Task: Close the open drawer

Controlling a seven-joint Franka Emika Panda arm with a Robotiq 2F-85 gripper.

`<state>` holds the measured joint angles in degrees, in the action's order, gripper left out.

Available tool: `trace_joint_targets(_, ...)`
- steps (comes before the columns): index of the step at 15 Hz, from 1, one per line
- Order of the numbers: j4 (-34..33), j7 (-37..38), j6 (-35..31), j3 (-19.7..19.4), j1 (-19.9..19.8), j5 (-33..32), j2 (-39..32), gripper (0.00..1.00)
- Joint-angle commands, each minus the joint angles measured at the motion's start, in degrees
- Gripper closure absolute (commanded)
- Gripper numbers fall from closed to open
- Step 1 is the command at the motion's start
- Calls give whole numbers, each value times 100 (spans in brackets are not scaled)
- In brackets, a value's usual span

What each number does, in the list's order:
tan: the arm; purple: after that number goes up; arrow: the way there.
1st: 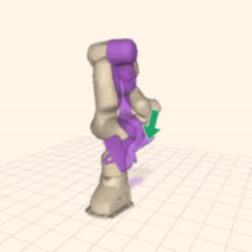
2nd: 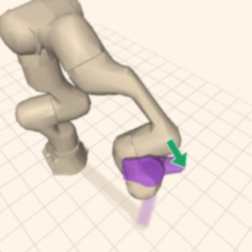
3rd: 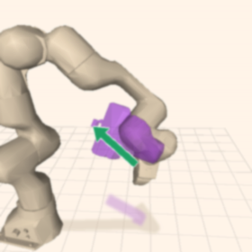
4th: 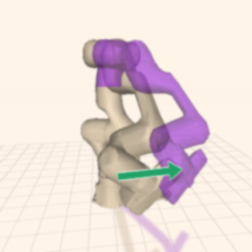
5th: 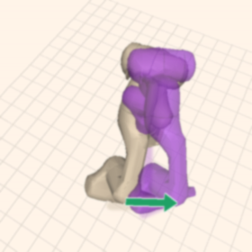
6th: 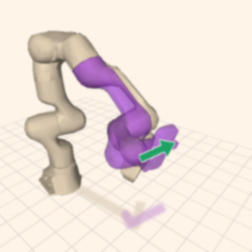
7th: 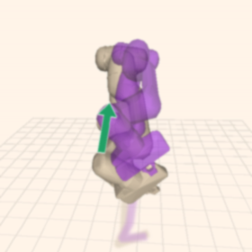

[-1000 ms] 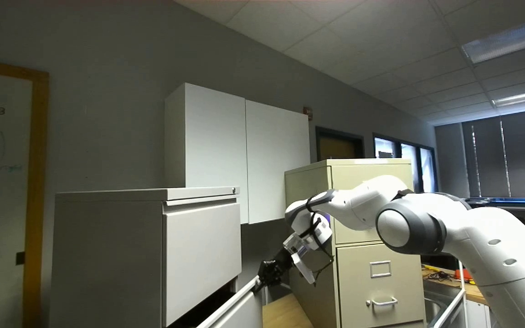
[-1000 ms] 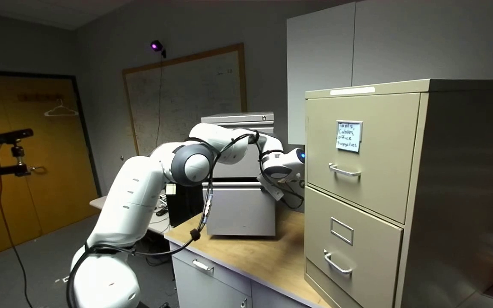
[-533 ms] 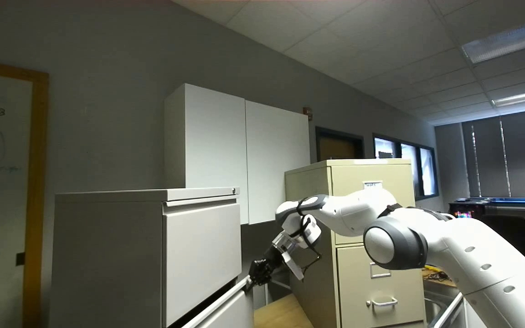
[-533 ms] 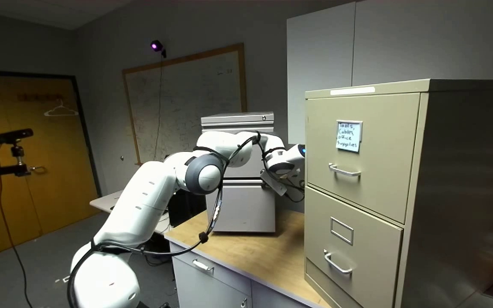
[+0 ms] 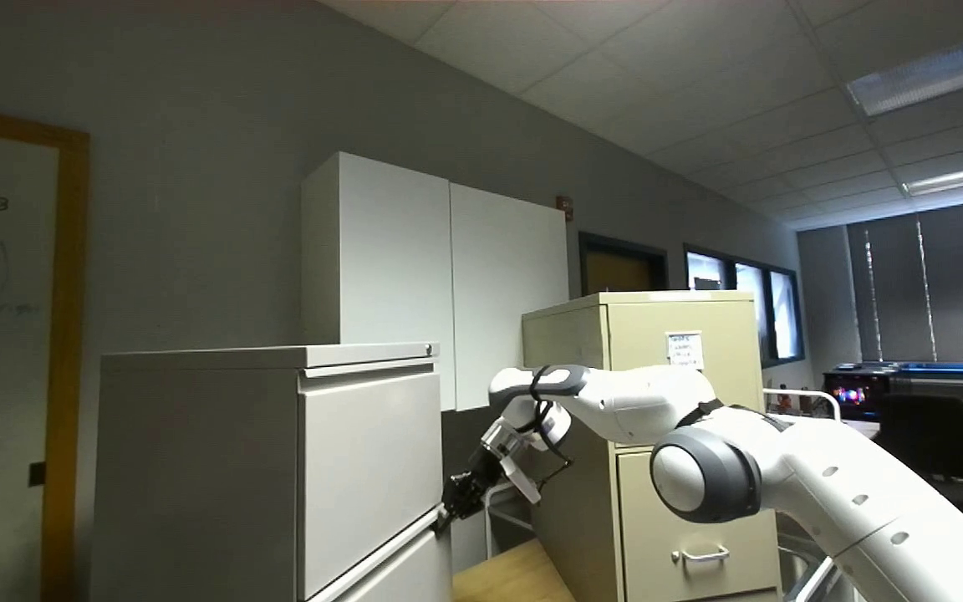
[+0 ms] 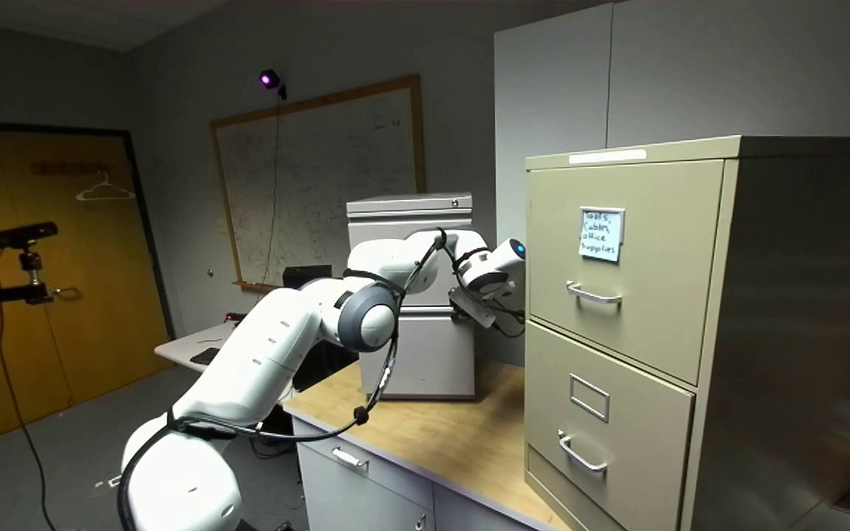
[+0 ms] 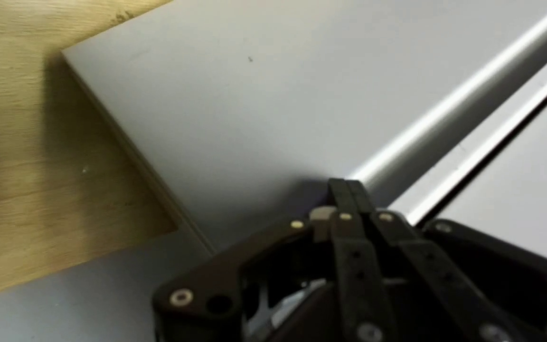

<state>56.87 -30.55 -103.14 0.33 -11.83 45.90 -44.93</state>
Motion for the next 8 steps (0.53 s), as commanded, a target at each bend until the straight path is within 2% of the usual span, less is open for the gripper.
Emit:
trace_joint_targets(1, -1311, 564, 228, 417, -43, -195, -566, 100)
trace_joint_targets(8, -2286, 1009, 716, 636, 6, -961, -1035, 100)
